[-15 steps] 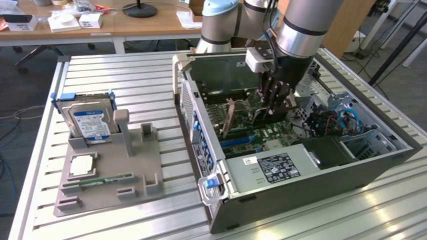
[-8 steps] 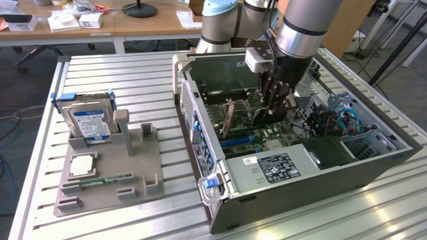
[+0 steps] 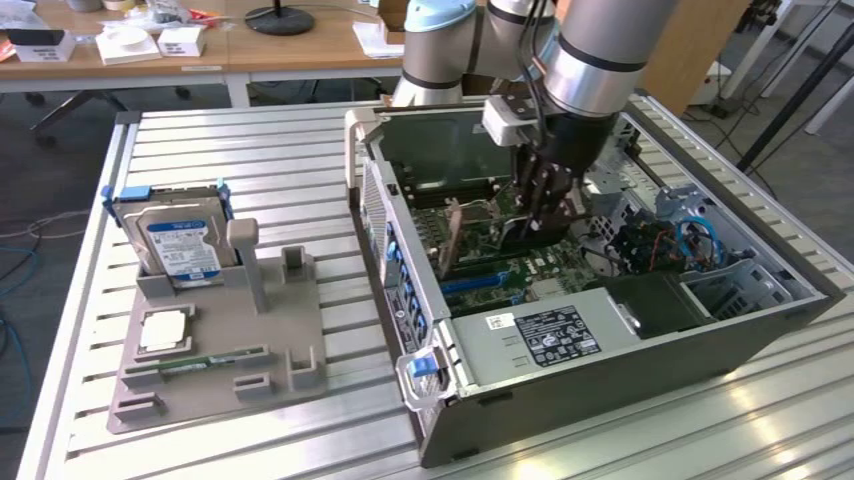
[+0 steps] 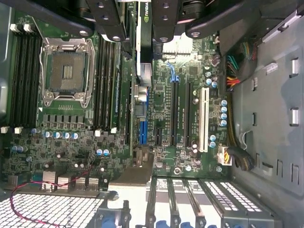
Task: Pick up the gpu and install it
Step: 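Insert the gpu into the slot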
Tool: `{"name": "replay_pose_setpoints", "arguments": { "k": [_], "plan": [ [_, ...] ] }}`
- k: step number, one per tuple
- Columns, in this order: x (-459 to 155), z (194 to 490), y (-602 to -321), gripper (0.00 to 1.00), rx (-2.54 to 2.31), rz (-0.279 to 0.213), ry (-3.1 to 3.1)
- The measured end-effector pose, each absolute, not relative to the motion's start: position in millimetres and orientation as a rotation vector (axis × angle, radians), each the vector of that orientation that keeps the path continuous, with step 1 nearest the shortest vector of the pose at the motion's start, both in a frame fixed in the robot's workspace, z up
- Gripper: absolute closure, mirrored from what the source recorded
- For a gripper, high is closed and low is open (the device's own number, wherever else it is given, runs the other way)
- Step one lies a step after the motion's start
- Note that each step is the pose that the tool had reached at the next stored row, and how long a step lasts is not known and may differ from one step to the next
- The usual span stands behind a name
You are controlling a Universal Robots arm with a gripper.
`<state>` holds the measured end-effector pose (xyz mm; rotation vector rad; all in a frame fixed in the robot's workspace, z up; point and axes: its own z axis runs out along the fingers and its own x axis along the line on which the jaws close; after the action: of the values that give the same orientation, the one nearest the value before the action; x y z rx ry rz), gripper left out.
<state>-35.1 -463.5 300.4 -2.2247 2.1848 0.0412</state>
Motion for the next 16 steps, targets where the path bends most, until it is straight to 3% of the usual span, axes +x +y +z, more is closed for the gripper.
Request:
{"name": "replay_pose_setpoints", "arguments": {
  "k": [16],
  "plan": [
    [-35.5,289.4,-463.5,0.74,-2.225,0.041,2.185]
  ]
}}
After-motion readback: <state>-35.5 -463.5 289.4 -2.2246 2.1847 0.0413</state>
